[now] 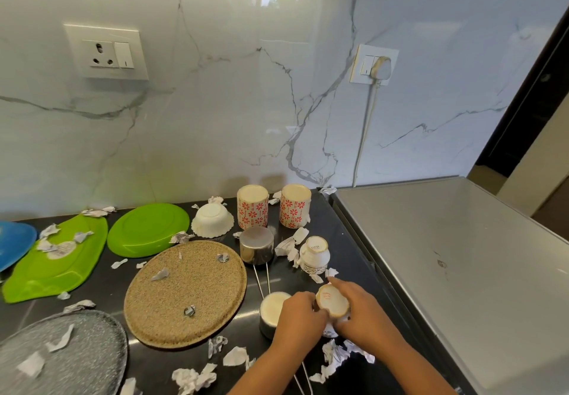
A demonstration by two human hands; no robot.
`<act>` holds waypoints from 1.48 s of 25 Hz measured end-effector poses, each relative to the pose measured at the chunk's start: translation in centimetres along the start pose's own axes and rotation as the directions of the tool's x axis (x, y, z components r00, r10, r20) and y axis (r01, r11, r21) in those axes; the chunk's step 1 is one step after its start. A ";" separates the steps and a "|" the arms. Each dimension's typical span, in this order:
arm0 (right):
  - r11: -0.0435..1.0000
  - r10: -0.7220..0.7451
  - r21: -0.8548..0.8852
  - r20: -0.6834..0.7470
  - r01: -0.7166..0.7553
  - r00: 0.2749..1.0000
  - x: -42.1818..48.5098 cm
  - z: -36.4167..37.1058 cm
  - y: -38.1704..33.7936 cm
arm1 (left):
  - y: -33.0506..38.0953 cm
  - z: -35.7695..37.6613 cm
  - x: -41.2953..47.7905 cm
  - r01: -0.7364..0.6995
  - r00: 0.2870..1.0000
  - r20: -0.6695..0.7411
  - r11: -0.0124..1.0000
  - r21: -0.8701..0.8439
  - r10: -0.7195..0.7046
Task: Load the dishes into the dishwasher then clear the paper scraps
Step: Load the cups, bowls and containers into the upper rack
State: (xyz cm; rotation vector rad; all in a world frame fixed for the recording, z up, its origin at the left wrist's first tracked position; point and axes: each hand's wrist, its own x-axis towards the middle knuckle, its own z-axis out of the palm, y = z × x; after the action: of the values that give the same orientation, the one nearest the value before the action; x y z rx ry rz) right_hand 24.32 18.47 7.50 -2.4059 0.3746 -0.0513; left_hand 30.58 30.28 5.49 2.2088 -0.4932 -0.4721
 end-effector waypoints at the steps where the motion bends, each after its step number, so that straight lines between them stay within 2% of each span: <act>1: 1.000 0.022 -0.006 -0.025 -0.022 0.999 0.1 -0.1 0.1 | 0.1 -0.2 0.1 -0.008 1.000 0.007 1.000 0.004 0.008; 3: 0.999 0.051 -0.015 -0.032 -0.052 0.998 0.2 -0.2 0.1 | 0.3 -0.7 0.3 -0.015 1.000 0.005 1.000 -0.002 0.015; 6: 0.999 0.037 -0.016 0.038 -0.036 0.999 0.6 -0.4 -0.1 | 0.3 -1.2 0.7 0.019 1.000 0.005 0.999 0.040 -0.019; 9: 0.998 0.038 -0.059 0.133 -0.030 0.990 1.2 -0.6 -0.4 | 0.2 -1.2 1.0 0.056 0.992 0.107 0.997 0.052 -0.062; 12: 0.996 0.058 -0.079 0.129 -0.049 0.990 2.0 -0.6 -0.4 | -0.1 -1.2 1.5 0.051 0.980 0.191 0.999 0.001 -0.050; 18: 0.998 0.042 -0.057 0.178 -0.032 0.983 3.0 -1.2 0.1 | -0.2 -1.1 2.4 0.025 0.990 0.139 1.000 0.015 -0.027; 22: 0.999 0.042 0.012 0.104 -0.044 0.994 2.7 -1.0 0.3 | 0.2 -1.3 2.4 0.018 0.994 0.107 0.999 -0.030 -0.015; 29: 0.995 0.055 0.081 -0.074 -0.049 0.996 1.4 -2.8 0.8 | 2.3 -1.3 2.5 -0.105 0.989 0.092 0.986 -0.131 0.117; 37: 0.974 0.223 0.101 -0.287 -0.202 0.932 -5.1 -7.8 4.7 | 7.4 4.7 2.0 -0.267 0.913 0.255 0.938 -0.220 0.319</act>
State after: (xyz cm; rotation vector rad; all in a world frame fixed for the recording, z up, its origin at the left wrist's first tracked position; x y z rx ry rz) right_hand 17.14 11.54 10.70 -2.2759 0.7587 -0.3254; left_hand 28.65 21.94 8.04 1.8571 -0.8890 -0.6508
